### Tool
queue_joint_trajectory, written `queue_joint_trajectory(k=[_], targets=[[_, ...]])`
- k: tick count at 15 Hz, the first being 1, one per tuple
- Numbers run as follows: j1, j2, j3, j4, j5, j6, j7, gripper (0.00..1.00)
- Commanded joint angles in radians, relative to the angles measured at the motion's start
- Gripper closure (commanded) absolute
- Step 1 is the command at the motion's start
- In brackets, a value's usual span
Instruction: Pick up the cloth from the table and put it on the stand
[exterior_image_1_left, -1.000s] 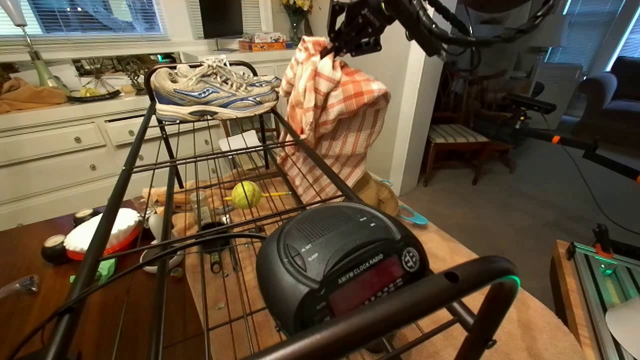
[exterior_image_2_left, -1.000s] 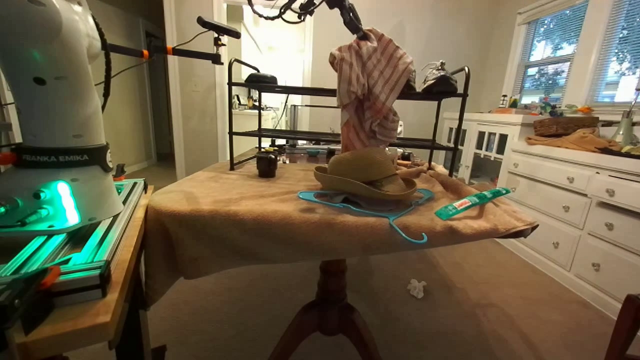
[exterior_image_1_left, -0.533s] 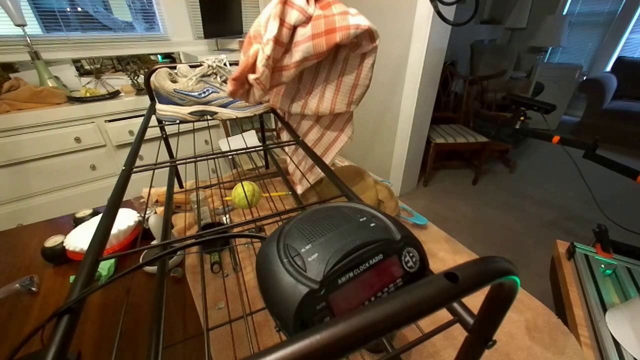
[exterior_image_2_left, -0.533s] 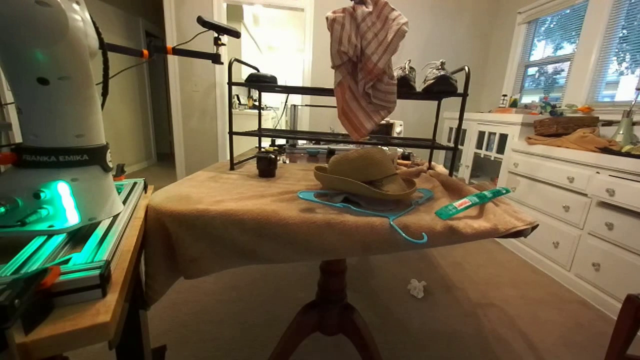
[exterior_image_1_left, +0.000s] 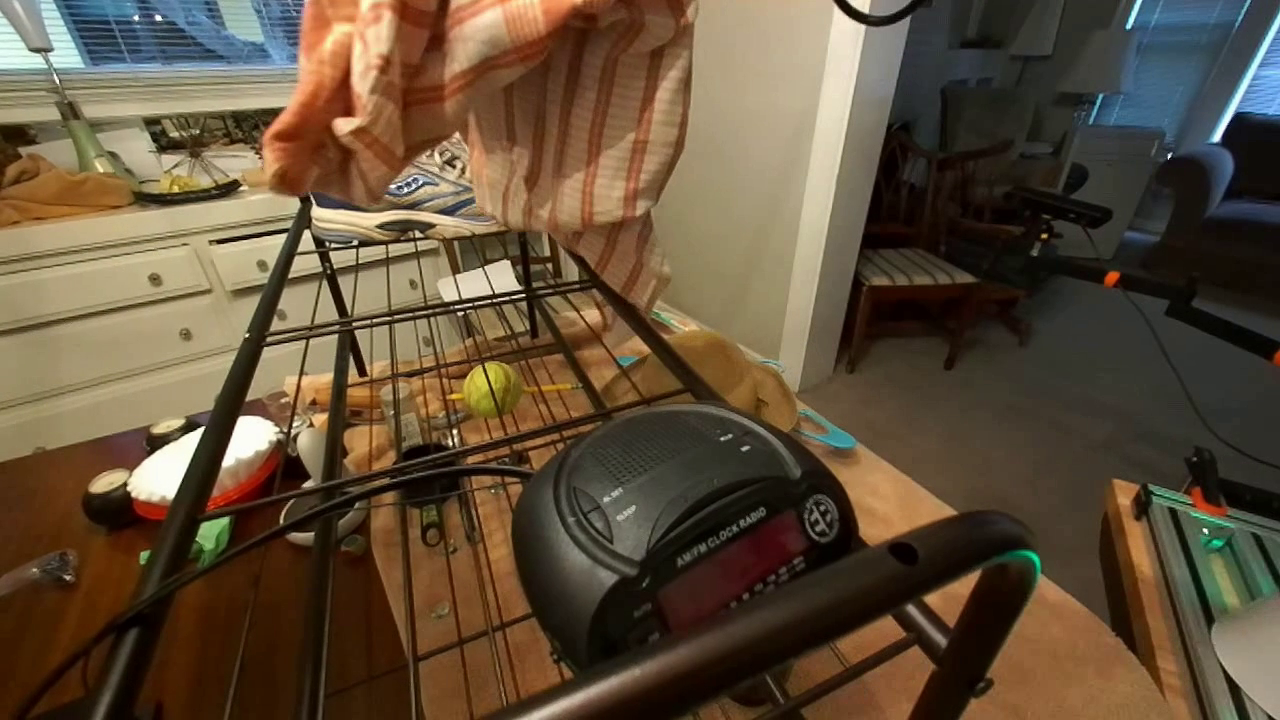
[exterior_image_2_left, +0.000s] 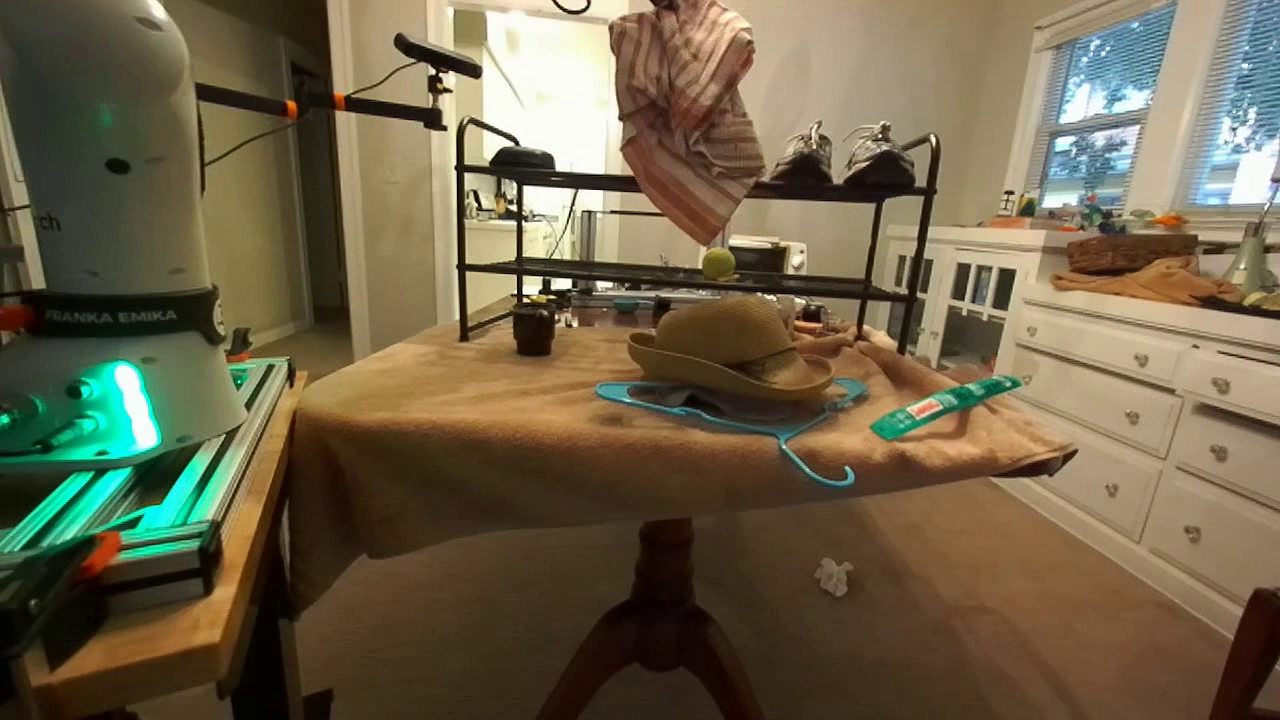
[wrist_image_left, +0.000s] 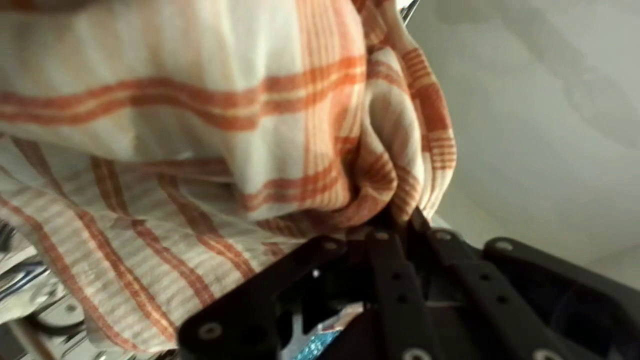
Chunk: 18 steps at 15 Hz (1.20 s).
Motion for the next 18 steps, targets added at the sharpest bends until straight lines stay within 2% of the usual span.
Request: queue_joint_trajectory(k=[1,3,5,9,12,18], targets=[[0.149,0.113,-0.056,0.149,0.274,-0.074,-0.25,0.98],[0.148,0.175,-0.047,0.211,0.436,-0.131,-0.395,0.98],[0.115,0.239,-0.049,0.264,0.489,-0.197,-0.453,0.98],[0.06,0.368,-0.071,0.352,0.489,-0.265,-0.475,0.98],[0.028,0.451,-0.059,0.421,0.515,-0.307,-0.479,0.98],[0.011,0.543,-0.026,0.51,0.558,-0.374,-0.493,0.98]])
